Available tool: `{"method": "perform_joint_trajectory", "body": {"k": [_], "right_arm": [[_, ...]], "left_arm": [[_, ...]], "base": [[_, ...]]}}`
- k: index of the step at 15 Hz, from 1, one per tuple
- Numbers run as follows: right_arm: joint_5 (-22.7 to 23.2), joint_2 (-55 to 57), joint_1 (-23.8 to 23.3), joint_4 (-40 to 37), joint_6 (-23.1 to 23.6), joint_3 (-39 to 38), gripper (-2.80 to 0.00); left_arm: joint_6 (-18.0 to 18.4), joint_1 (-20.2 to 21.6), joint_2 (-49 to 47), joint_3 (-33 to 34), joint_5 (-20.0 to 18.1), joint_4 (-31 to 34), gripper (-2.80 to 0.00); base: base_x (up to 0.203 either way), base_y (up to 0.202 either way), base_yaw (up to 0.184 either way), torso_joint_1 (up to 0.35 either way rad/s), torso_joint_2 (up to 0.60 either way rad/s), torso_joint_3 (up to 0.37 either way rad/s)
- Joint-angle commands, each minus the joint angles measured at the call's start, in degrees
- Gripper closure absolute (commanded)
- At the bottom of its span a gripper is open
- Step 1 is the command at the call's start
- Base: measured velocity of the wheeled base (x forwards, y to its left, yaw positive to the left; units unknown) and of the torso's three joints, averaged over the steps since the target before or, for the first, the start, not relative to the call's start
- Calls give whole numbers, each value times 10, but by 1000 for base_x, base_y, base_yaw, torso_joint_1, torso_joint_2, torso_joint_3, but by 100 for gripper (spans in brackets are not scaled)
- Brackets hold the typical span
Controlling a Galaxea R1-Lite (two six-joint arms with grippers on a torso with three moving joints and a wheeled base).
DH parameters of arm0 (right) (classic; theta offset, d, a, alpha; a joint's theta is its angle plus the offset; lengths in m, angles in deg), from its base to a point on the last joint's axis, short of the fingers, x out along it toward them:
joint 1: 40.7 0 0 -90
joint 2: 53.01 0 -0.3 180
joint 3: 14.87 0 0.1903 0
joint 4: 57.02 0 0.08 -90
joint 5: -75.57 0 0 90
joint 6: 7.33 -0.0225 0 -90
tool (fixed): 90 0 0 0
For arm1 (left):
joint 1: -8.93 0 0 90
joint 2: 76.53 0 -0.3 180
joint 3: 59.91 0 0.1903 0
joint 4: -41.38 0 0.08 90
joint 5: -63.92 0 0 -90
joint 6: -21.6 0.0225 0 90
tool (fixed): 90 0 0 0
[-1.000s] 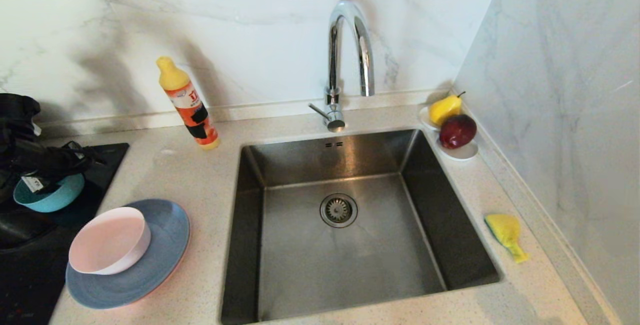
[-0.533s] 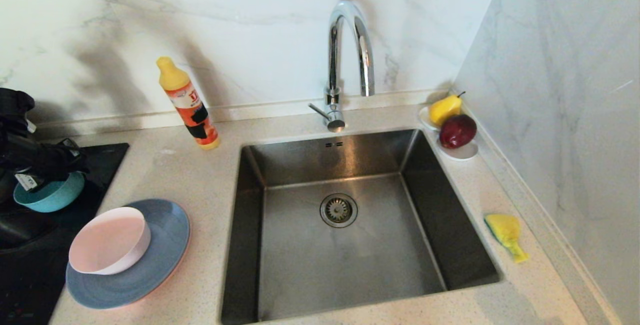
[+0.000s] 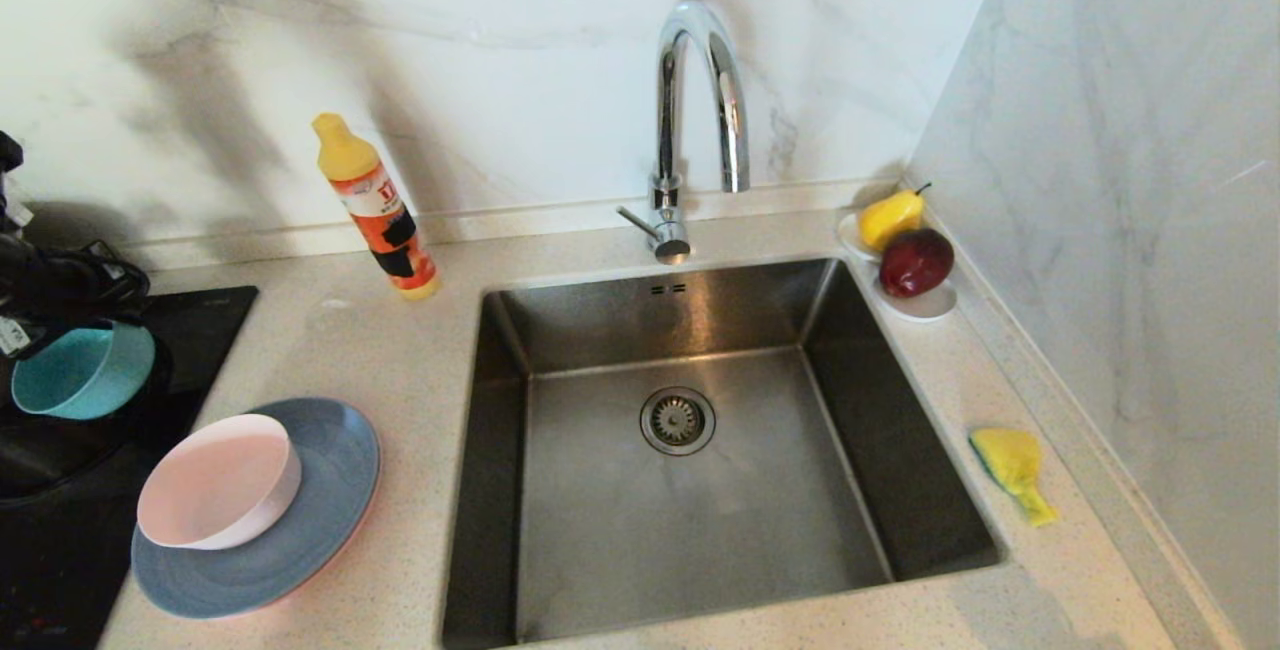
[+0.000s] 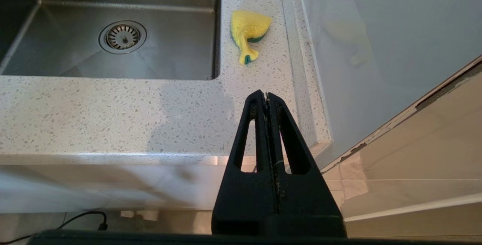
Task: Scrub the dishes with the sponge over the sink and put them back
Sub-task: Place the bowl on the bowl
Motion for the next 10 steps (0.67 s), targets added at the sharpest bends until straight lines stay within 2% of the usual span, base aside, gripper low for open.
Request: {"method": "perform_joint_trajectory", "body": {"k": [1,5,10], "right_arm": [[0,0,0,0,0,0,0],[0,0,0,0,0,0,0],[0,0,0,-1,0,0,0]], "left_arm": [[0,-13,60,-3,0,26,0],[8,-77,155,21,-1,138,0],[6,-160,251,200,14,147,0]], "base": [[0,0,0,0,0,0],[0,0,0,0,0,0],[0,0,0,0,0,0]]}}
